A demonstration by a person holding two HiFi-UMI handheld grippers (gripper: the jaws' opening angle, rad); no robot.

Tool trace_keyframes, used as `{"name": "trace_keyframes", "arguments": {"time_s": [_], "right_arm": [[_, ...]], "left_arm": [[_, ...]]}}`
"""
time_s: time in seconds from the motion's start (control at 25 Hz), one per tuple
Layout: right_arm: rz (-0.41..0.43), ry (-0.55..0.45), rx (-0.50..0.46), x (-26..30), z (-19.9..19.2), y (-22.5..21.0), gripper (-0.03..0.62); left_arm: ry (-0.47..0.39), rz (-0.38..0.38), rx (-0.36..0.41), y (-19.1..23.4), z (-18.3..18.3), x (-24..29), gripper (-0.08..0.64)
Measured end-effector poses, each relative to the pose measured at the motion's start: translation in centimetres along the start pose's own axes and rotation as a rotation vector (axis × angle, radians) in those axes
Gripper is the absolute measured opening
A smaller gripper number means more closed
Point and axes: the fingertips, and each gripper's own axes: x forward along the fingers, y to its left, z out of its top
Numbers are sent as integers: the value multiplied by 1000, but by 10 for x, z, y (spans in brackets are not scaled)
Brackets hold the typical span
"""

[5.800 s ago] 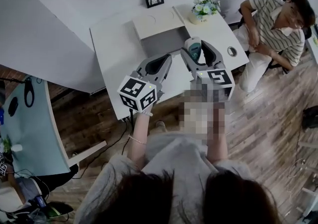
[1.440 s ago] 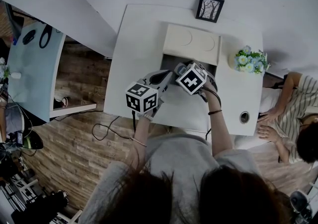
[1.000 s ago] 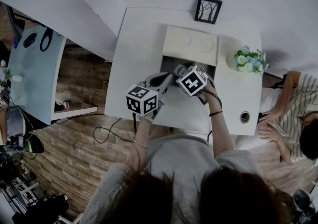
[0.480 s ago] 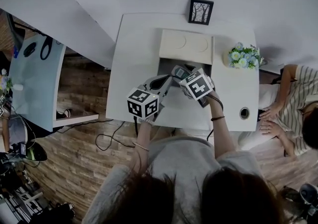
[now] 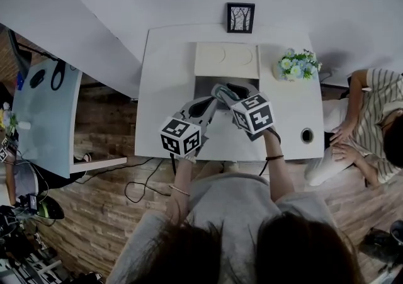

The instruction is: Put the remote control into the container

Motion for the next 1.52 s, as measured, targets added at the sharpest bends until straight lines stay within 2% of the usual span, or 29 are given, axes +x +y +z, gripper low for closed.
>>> {"name": "trace_keyframes", "arguments": {"time_s": [0.12,0.32,0.56,0.88,1.2,1.52], "right_arm": [[-17,-56,11,-14,9,2,60],[-35,-128,16,-35,20,8,18],[-29,-266,27,-67,38,15,5],[-33,-398,-26,-107,57,29,0],[-23,-461,-52,-130,60,46,-2],[-47,-476,-92,-139,55,48,-2]], "left_arm": [[-17,-8,23,-8,8,-2,3],[-39,-16,54,-20,18,-5,3],[-74,-17,92,-39,29,-8,3],[-157,-31,156,-71,49,-18,3],[-219,-36,217,-92,63,-35,3],[-209,-53,225,-100,54,-37,3]]}}
